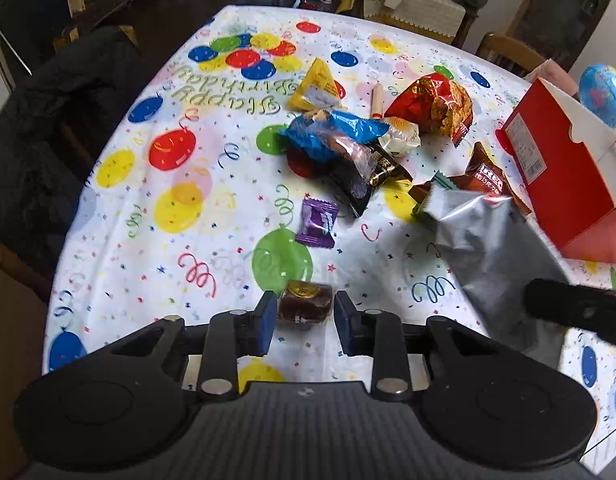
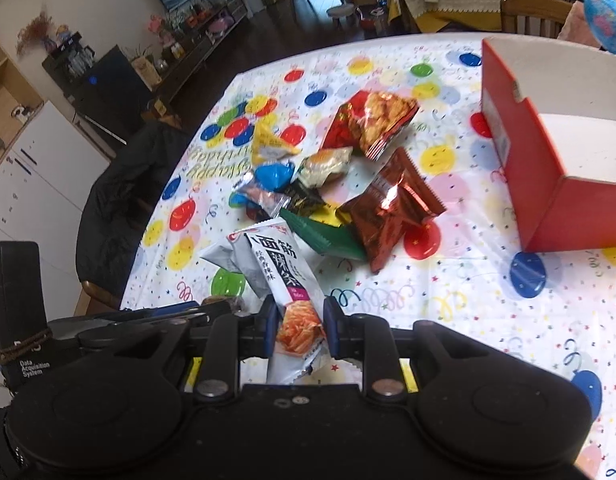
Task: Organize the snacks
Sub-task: 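Close the left tool on the brown chocolate while the right tool grasps the silver noodle packet, then carry both snacks over the red box and open both tools to drop them, then lift both tools out of the box and move back toward the snacks, then grasp the green bar with the left tool while the right tool grasps the red-brown Oreo bag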
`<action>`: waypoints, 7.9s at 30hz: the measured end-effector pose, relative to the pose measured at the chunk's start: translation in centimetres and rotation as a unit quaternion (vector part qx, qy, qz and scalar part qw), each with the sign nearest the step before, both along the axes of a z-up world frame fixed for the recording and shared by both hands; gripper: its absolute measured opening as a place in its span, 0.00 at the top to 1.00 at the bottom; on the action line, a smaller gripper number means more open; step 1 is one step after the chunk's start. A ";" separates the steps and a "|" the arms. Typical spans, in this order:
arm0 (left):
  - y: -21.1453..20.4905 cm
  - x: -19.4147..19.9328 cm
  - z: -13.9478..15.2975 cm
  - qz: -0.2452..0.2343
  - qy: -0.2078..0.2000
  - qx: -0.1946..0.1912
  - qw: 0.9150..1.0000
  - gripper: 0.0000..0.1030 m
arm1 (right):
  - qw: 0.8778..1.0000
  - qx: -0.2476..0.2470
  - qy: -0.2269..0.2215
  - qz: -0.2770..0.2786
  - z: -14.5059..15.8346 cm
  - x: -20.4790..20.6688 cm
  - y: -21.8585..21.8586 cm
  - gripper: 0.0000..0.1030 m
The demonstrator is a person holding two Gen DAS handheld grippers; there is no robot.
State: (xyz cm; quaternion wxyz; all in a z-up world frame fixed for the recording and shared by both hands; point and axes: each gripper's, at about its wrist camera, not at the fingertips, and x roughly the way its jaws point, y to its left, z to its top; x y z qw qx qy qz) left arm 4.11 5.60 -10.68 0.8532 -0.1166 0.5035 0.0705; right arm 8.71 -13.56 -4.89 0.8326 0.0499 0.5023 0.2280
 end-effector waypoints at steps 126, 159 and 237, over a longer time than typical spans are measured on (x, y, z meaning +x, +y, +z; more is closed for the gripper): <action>-33.0 20.7 3.5 -0.236 -0.032 0.088 0.967 0.47 | 0.984 -0.049 -0.043 -0.167 -0.1 14.7 -30.4 0.68; -20.6 10.2 12.5 -0.184 -0.132 0.026 0.974 0.25 | 0.982 -0.013 -0.138 -0.126 7.7 6.1 -21.5 0.14; -8.1 7.1 -4.0 -0.268 -0.020 0.065 0.961 0.40 | 0.995 -0.103 -0.001 -0.003 -7.7 11.6 0.9 0.25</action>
